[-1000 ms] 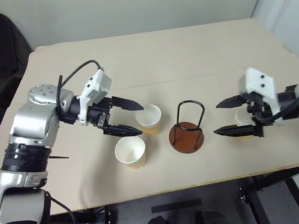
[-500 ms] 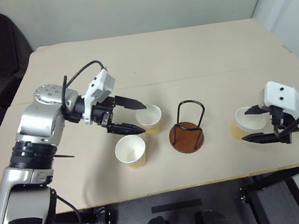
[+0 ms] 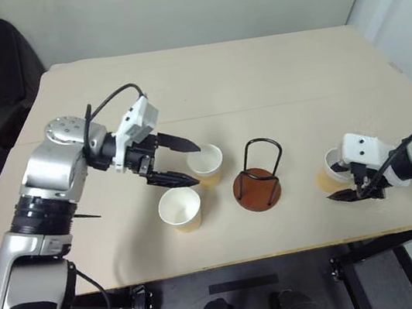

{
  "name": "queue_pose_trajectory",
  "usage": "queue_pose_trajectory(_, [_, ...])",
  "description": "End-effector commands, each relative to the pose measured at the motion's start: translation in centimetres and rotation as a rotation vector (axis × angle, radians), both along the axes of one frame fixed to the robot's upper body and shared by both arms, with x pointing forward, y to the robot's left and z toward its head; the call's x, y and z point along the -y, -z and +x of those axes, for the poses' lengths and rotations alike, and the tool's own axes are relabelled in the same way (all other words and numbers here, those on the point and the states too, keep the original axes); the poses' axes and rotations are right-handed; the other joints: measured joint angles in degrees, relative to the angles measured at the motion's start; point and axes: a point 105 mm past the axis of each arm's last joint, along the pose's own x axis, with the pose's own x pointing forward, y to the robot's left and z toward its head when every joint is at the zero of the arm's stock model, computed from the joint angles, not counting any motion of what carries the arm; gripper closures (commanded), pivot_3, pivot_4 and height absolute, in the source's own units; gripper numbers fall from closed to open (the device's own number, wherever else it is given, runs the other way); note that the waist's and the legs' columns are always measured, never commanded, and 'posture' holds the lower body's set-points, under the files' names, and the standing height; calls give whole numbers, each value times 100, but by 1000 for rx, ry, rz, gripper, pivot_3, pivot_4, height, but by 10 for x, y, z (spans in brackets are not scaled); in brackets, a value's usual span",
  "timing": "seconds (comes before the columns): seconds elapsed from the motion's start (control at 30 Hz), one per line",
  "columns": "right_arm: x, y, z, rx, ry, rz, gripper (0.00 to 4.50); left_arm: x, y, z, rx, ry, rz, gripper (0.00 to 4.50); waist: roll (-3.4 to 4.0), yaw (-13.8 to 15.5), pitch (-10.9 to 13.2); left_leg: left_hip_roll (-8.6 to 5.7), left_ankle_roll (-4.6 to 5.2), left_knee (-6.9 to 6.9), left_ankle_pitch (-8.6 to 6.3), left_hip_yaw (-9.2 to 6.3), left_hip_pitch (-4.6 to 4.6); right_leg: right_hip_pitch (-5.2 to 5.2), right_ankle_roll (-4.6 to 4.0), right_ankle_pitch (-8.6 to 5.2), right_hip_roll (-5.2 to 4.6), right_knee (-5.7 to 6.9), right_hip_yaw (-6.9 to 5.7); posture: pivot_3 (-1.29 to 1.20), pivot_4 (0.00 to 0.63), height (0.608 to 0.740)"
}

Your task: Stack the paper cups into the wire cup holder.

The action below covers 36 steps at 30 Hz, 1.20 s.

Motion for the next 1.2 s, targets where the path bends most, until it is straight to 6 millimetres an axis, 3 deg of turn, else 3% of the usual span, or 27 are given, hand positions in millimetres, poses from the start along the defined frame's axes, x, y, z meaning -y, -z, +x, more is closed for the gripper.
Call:
queue_pose_trajectory(0.03, [-1, -16, 1, 36, -25, -16, 2819, -4, -11, -6, 37, 25, -3, 325, 0, 0, 0, 1, 0, 0, 0, 0, 0, 0, 0, 0, 0, 0, 0, 0, 150, 740])
queue_pose_trajectory(0.13, [-1, -23, -1, 41, -28, -19, 3962, -5, -11, -6, 39, 22, -2, 325, 0, 2, 0, 1, 0, 0, 0, -1, 0, 1, 0, 0, 0, -1, -1, 0, 150, 740])
queue_pose_trajectory(0.2, [-2, -32, -1, 56, -26, -18, 4490, -5, -10, -6, 40, 19, -2, 325, 0, 2, 0, 0, 0, 0, 0, 0, 0, 1, 0, 0, 0, -1, 0, 0, 150, 740])
queue_pose_trajectory(0.53, [-8, -54, -7, 106, -31, -25, 4490, -3, -10, -2, 44, 18, -4, 325, 0, 3, 0, 0, 0, 0, 0, 0, 0, 2, 0, 0, 0, -2, 0, 0, 150, 740])
queue_pose_trajectory(0.67, [-13, -83, -3, 205, -37, -3, 4490, -3, -10, -2, 43, 19, -3, 325, 0, -7, 0, 0, 0, 0, 0, 0, 0, 1, 0, 0, 0, -1, 0, 0, 150, 740])
queue_pose_trajectory(0.87, [-42, -132, -11, 349, -152, 22, 4490, -3, -9, -1, 37, 18, -2, 325, 1, -15, 0, 1, 0, -3, 0, -2, 0, 0, 0, 0, 1, -2, -1, 0, 150, 740])
queue_pose_trajectory(0.93, [-64, -147, -20, 389, -238, 47, 4490, -2, -9, -1, 32, 19, -2, 325, 1, -23, 0, 0, 0, -3, 0, 0, 0, -2, 0, 0, 1, -4, -1, 0, 150, 740])
queue_pose_trajectory(1.07, [-87, -154, -31, 380, -327, 70, 4490, -1, -10, 0, 33, 21, -4, 325, 0, -25, 0, 2, 1, -3, 0, -9, -1, -2, -1, -1, 4, -6, -5, 0, 150, 740])
queue_pose_trajectory(1.2, [-97, -148, -30, 353, -358, 72, 4490, 1, -11, 0, 42, 36, -2, 325, 1, -19, 0, -3, 3, 2, 2, -12, -2, 1, -2, -1, 0, -8, -9, 0, 150, 740])
